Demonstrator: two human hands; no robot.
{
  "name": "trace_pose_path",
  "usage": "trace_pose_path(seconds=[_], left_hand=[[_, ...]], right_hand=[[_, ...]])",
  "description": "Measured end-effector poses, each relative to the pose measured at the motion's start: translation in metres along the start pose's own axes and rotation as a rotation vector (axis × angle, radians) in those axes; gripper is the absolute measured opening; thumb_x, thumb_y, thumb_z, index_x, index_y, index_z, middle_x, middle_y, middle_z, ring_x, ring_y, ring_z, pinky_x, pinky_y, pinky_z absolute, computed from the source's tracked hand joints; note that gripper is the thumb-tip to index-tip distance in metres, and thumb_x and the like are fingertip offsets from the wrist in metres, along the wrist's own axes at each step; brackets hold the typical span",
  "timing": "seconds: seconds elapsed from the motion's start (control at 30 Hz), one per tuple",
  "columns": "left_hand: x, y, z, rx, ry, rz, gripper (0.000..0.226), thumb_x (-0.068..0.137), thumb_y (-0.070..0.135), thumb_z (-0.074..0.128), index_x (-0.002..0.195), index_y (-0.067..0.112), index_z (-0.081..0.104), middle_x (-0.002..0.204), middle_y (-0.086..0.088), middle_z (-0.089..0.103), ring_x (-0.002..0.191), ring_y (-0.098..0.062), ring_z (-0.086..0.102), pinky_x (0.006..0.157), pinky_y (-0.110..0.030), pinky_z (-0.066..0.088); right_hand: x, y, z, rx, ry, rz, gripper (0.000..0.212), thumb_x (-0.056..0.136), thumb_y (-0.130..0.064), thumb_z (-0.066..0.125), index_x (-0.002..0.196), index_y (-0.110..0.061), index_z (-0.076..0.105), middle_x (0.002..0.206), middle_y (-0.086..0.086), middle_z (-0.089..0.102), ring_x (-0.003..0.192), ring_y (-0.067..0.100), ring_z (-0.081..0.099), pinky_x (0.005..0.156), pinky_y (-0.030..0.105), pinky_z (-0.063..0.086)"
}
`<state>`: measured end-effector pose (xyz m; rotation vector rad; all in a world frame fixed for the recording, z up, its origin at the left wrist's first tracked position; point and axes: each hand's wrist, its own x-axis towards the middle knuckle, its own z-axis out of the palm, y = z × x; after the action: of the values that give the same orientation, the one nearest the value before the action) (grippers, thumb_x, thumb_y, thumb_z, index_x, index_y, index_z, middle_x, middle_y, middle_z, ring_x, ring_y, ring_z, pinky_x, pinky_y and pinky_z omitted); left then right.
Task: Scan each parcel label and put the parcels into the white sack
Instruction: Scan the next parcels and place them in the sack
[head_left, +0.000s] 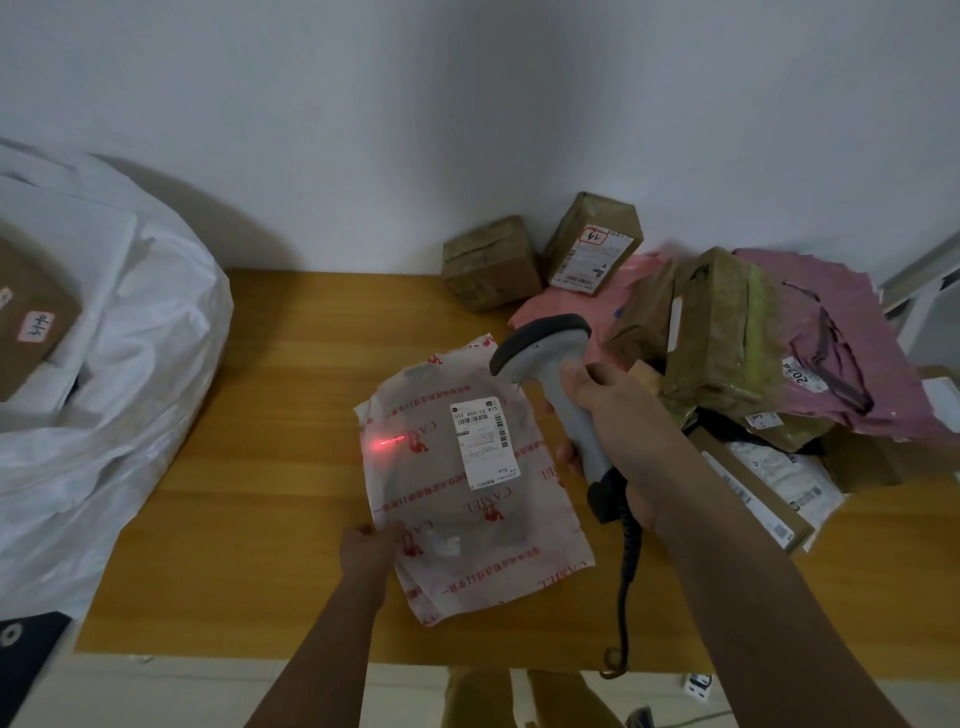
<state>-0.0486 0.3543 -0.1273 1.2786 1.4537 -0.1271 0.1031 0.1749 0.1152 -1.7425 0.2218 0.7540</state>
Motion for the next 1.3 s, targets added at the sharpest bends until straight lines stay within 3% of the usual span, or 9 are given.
trace_pose_path(seconds=[0.17, 0.4, 0.6, 0.7, 0.97, 1.07, 1.17, 1.23, 1.3], left_hand=[[-0.001, 0.002, 0.000, -0.082, -0.019, -0.007, 0.012, 0.087, 0.003, 0.066, 0.095, 0.000, 0.057, 0.090, -0.013, 0.059, 0.092, -0.032, 0.056, 0.078, -0.037, 0.048], [0.000, 0.003, 0.004, -0.109, -0.042, 0.002, 0.009, 0.086, -0.001, 0.065, 0.095, -0.003, 0.061, 0.088, -0.014, 0.062, 0.079, -0.030, 0.058, 0.073, -0.038, 0.049], [0.003, 0.004, 0.009, -0.121, -0.032, -0.018, 0.039, 0.088, 0.003, 0.067, 0.122, -0.012, 0.055, 0.115, -0.024, 0.061, 0.098, -0.038, 0.059, 0.085, -0.045, 0.051], [-0.002, 0.009, 0.013, -0.146, -0.061, -0.026, 0.033, 0.089, 0.002, 0.066, 0.117, -0.011, 0.058, 0.104, -0.021, 0.062, 0.090, -0.038, 0.061, 0.084, -0.047, 0.052], [-0.035, 0.043, 0.015, -0.184, -0.055, 0.186, 0.024, 0.095, 0.001, 0.055, 0.116, 0.013, 0.054, 0.104, -0.010, 0.062, 0.092, -0.032, 0.062, 0.081, -0.048, 0.055], [-0.050, 0.061, 0.002, -0.193, -0.021, 0.271, 0.033, 0.096, 0.008, 0.058, 0.128, 0.011, 0.053, 0.115, -0.014, 0.062, 0.097, -0.034, 0.063, 0.081, -0.050, 0.057], [-0.068, 0.082, -0.019, -0.280, 0.033, 0.351, 0.017, 0.095, 0.007, 0.060, 0.109, 0.017, 0.058, 0.101, -0.014, 0.066, 0.088, -0.032, 0.066, 0.074, -0.047, 0.058], [-0.078, 0.096, -0.035, -0.367, 0.014, 0.418, 0.013, 0.095, 0.006, 0.060, 0.106, 0.014, 0.061, 0.098, -0.015, 0.068, 0.087, -0.033, 0.067, 0.077, -0.050, 0.057], [-0.089, 0.106, -0.051, -0.447, -0.042, 0.501, 0.015, 0.093, 0.006, 0.061, 0.108, 0.007, 0.061, 0.092, -0.018, 0.068, 0.079, -0.031, 0.068, 0.075, -0.051, 0.054]], right_hand=[[-0.002, -0.002, -0.004, -0.026, -0.009, -0.011, 0.029, 0.102, -0.041, 0.043, 0.113, -0.016, 0.053, 0.104, 0.013, 0.058, 0.053, 0.015, 0.053, 0.048, 0.027, 0.044], [-0.004, -0.005, -0.009, -0.026, -0.021, -0.024, 0.021, 0.102, -0.039, 0.043, 0.097, -0.021, 0.053, 0.100, 0.010, 0.057, 0.052, 0.015, 0.052, 0.050, 0.029, 0.042], [0.000, -0.002, -0.015, -0.032, -0.006, -0.041, 0.021, 0.102, -0.040, 0.043, 0.095, -0.022, 0.052, 0.100, 0.011, 0.058, 0.051, 0.015, 0.054, 0.050, 0.030, 0.043], [0.003, -0.001, -0.019, -0.017, 0.018, -0.035, 0.022, 0.102, -0.039, 0.044, 0.096, -0.019, 0.053, 0.093, 0.012, 0.057, 0.044, 0.014, 0.055, 0.047, 0.028, 0.042], [0.015, 0.006, -0.044, 0.111, 0.084, 0.014, 0.023, 0.088, -0.030, 0.070, 0.101, -0.015, 0.058, 0.071, 0.001, 0.054, 0.038, 0.006, 0.048, 0.038, 0.020, 0.041], [0.027, 0.005, -0.052, 0.136, 0.086, 0.026, 0.030, 0.085, -0.021, 0.074, 0.110, -0.011, 0.059, 0.069, 0.004, 0.053, 0.049, 0.012, 0.049, 0.044, 0.024, 0.043], [0.041, 0.003, -0.050, 0.110, 0.124, 0.071, 0.043, 0.080, -0.024, 0.079, 0.115, -0.008, 0.059, 0.076, 0.008, 0.058, 0.056, 0.017, 0.053, 0.051, 0.029, 0.047], [0.049, -0.002, -0.042, 0.078, 0.088, 0.061, 0.051, 0.073, -0.032, 0.082, 0.110, -0.004, 0.060, 0.078, 0.011, 0.060, 0.064, 0.022, 0.058, 0.066, 0.037, 0.056], [0.047, -0.012, -0.032, 0.037, 0.042, 0.033, 0.039, 0.077, -0.033, 0.080, 0.094, -0.008, 0.055, 0.078, 0.012, 0.060, 0.068, 0.024, 0.058, 0.079, 0.043, 0.056]])
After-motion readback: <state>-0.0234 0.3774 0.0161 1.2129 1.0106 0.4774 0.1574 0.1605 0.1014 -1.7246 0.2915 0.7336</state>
